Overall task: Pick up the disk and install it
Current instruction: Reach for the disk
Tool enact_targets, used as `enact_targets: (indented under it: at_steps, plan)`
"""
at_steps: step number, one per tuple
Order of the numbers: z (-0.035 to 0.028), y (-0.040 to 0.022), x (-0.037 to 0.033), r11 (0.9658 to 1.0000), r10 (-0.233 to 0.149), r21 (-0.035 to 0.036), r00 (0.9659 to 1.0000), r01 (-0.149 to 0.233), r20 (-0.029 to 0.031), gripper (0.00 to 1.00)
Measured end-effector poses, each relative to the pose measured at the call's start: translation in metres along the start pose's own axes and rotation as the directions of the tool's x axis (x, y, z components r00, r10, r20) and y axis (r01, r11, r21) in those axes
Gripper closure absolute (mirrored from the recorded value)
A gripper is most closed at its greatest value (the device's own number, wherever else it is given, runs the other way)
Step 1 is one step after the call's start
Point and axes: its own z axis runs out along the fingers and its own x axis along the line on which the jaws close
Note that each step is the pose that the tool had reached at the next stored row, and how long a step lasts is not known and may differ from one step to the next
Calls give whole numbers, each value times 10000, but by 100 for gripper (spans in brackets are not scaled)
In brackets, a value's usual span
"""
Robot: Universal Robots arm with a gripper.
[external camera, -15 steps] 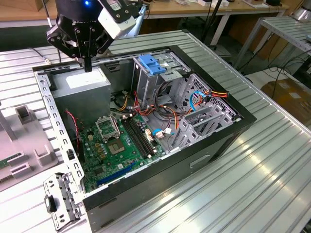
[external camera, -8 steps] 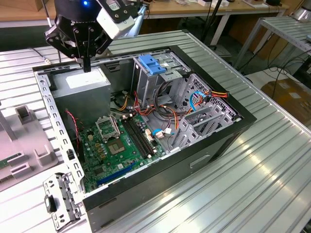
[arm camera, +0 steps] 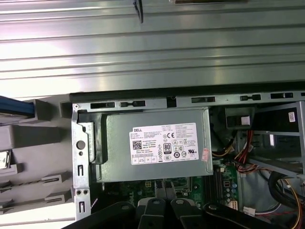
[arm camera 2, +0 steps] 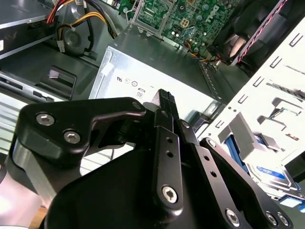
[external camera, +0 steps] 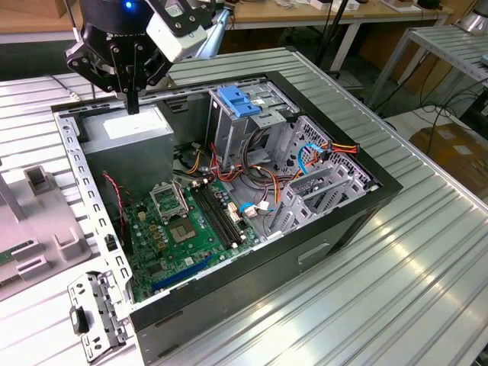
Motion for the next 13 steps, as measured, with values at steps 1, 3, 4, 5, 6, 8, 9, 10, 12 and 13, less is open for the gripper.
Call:
enact_targets:
  at_steps: [1, 3, 4, 5, 6, 8, 9, 10, 12, 13]
  plan:
    - [0, -1, 5, 10000, 0, 0, 10000, 0, 0, 89]
    - [0, -1, 15, 10000, 0, 0, 10000, 0, 0, 89]
    - [0, -2, 18, 10000, 0, -1, 10000, 0, 0, 89]
    - [0, -2, 23, 10000, 0, -1, 10000, 0, 0, 89]
    - [-1, -2, 29, 10000, 1, 0, 10000, -1, 0, 89]
    - [-1, -3, 40, 10000, 0, 0, 10000, 0, 0, 89]
    - [-1, -3, 42, 10000, -1, 0, 10000, 1, 0, 89]
    - [-2, -4, 48, 10000, 0, 0, 10000, 0, -1, 89]
    - [-1, -4, 54, 10000, 0, 0, 10000, 0, -1, 89]
    - [-1, -4, 56, 10000, -1, 0, 10000, 1, 0, 89]
